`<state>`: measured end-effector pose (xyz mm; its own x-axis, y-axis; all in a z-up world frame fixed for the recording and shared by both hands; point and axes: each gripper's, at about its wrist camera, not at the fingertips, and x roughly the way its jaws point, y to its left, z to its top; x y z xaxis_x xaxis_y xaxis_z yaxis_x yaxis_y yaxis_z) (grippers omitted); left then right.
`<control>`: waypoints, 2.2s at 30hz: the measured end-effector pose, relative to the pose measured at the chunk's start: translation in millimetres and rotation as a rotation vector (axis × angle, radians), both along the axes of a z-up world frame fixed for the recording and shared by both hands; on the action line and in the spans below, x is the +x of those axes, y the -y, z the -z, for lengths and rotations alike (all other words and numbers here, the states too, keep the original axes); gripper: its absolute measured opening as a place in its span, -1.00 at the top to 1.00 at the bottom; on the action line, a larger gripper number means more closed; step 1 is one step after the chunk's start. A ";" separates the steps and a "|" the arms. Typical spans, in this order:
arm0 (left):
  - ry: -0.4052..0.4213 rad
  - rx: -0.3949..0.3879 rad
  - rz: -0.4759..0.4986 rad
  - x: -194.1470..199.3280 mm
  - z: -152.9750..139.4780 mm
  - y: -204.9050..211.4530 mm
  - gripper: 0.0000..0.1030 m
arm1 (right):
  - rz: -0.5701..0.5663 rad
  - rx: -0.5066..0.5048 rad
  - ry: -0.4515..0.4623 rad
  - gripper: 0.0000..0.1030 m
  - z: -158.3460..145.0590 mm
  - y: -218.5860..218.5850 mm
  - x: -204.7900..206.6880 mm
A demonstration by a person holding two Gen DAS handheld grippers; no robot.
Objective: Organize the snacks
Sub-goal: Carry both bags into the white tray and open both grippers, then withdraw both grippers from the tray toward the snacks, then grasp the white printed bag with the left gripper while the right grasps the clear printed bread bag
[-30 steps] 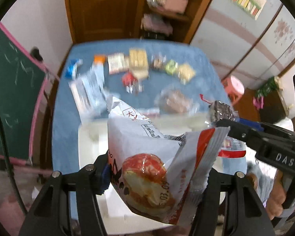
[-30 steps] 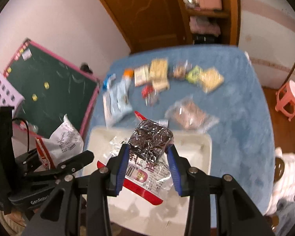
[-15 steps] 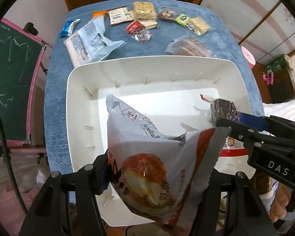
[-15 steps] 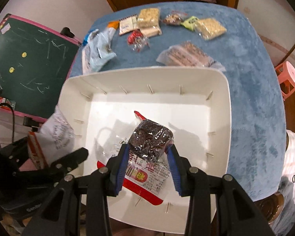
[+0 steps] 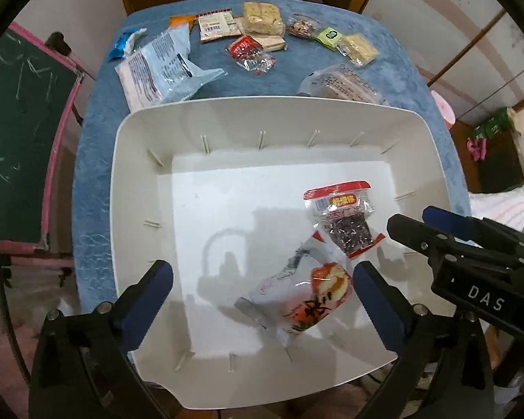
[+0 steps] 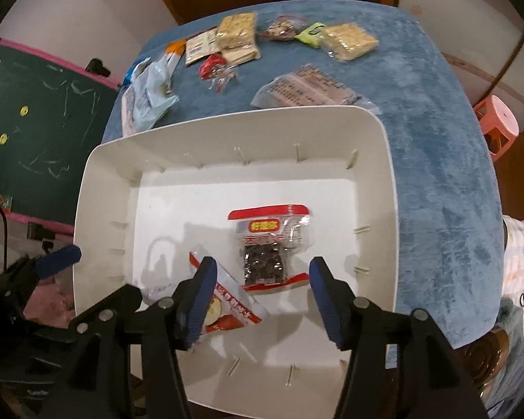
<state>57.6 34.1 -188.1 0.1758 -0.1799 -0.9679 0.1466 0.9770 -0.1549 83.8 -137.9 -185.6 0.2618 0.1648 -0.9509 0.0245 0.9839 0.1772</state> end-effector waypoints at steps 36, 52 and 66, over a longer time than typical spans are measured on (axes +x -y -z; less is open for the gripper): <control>0.110 0.052 -0.036 19.4 -54.5 5.8 -0.99 | -0.030 0.065 0.152 -0.21 -55.6 30.4 26.4; 0.281 0.038 -0.141 106.7 -127.4 -25.4 -0.99 | -0.116 0.005 0.323 -0.65 -118.4 60.5 112.7; 0.096 0.052 -0.217 194.0 -51.5 -53.8 -0.99 | -0.338 -0.109 0.188 -0.66 -45.3 42.4 188.4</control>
